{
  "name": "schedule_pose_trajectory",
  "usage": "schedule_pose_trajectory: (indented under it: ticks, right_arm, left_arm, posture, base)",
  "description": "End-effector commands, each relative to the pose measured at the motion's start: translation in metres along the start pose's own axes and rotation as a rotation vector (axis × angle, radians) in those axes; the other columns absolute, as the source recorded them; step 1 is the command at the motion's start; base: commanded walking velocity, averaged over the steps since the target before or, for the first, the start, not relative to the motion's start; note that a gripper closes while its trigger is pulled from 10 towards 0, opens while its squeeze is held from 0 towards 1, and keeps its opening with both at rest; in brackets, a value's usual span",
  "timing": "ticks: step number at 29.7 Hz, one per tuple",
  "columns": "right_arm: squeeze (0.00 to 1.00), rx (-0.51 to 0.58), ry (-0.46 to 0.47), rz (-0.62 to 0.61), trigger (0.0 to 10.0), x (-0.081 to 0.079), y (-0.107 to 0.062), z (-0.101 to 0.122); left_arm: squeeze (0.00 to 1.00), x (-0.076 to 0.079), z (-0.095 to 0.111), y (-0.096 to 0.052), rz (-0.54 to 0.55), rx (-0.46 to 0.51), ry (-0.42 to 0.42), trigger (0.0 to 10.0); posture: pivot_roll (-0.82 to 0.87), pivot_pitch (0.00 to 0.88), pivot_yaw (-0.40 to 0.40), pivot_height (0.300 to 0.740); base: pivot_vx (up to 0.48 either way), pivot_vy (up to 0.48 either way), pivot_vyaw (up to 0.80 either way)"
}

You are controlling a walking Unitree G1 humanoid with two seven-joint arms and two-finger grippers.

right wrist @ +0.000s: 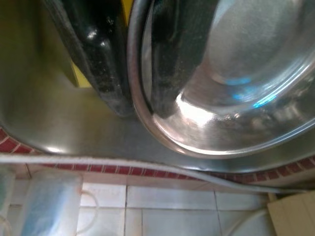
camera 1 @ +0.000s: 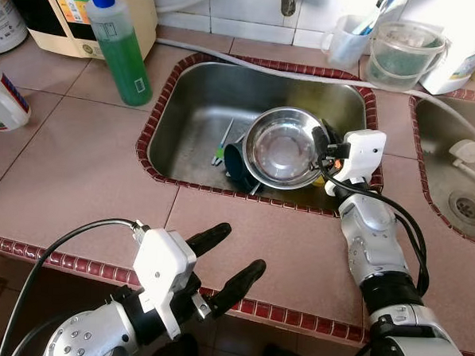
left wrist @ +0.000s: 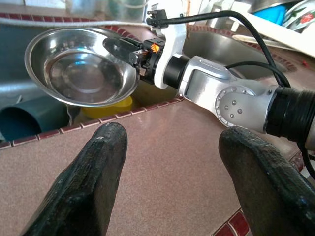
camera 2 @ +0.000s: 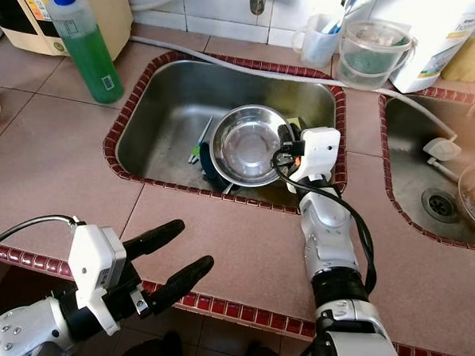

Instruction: Kitchen organization

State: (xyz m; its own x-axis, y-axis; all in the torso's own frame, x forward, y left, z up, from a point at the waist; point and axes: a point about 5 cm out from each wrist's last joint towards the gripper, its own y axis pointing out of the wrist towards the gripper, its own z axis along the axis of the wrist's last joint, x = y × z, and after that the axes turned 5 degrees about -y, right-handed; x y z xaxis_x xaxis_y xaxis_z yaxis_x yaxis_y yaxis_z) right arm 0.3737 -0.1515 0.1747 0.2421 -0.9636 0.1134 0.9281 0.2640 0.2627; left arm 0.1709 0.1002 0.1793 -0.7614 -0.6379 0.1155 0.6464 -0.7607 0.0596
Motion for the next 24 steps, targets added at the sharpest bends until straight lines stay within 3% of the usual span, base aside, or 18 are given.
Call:
schedule_pose_trajectory:
  ticks: [1, 13, 14, 15, 16, 24]
  right_arm:
    - [0.00, 0.004, 0.027, 0.000, 10.0, -0.0004, 0.0010, -0.0007]
    - [0.00, -0.031, 0.086, 0.017, 10.0, -0.0016, 0.0093, -0.0039]
    - [0.24, -0.032, 0.093, 0.017, 10.0, -0.0014, 0.0098, -0.0038]
    - [0.81, -0.032, 0.100, 0.017, 10.0, -0.0012, 0.0102, -0.0038]
    - [1.00, -0.031, 0.102, 0.018, 10.0, -0.0012, 0.0102, -0.0039]
    - [1.00, -0.031, 0.128, 0.023, 10.0, 0.0005, 0.0104, -0.0047]
  left_arm:
    - [0.00, 0.0067, 0.0017, -0.0014, -0.018, -0.001, -0.007, 10.0]
    - [0.00, 0.0088, 0.0038, 0.0005, 0.005, 0.013, -0.019, 10.0]
    - [0.00, 0.0088, 0.0040, 0.0006, 0.005, 0.013, -0.019, 10.0]
    - [0.00, 0.0088, 0.0041, 0.0007, 0.006, 0.014, -0.019, 10.0]
    - [0.00, 0.0090, 0.0040, 0.0006, 0.006, 0.014, -0.019, 10.0]
    - [0.00, 0.0087, 0.0043, 0.0007, 0.006, 0.013, -0.019, 10.0]
  posture:
    - [-0.04, 0.304, 0.022, 0.740]
    - [-0.04, 0.310, 0.015, 0.740]
    - [-0.04, 0.310, 0.015, 0.740]
    - [-0.04, 0.310, 0.015, 0.740]
    - [-0.04, 0.306, 0.009, 0.740]
    - [-0.04, 0.306, 0.009, 0.740]
  base:
    - [0.000, 0.000, 0.00]
    - [0.000, 0.000, 0.00]
    - [0.000, 0.000, 0.00]
    - [0.000, 0.000, 0.00]
    - [0.000, 0.000, 0.00]
    - [0.000, 0.000, 0.00]
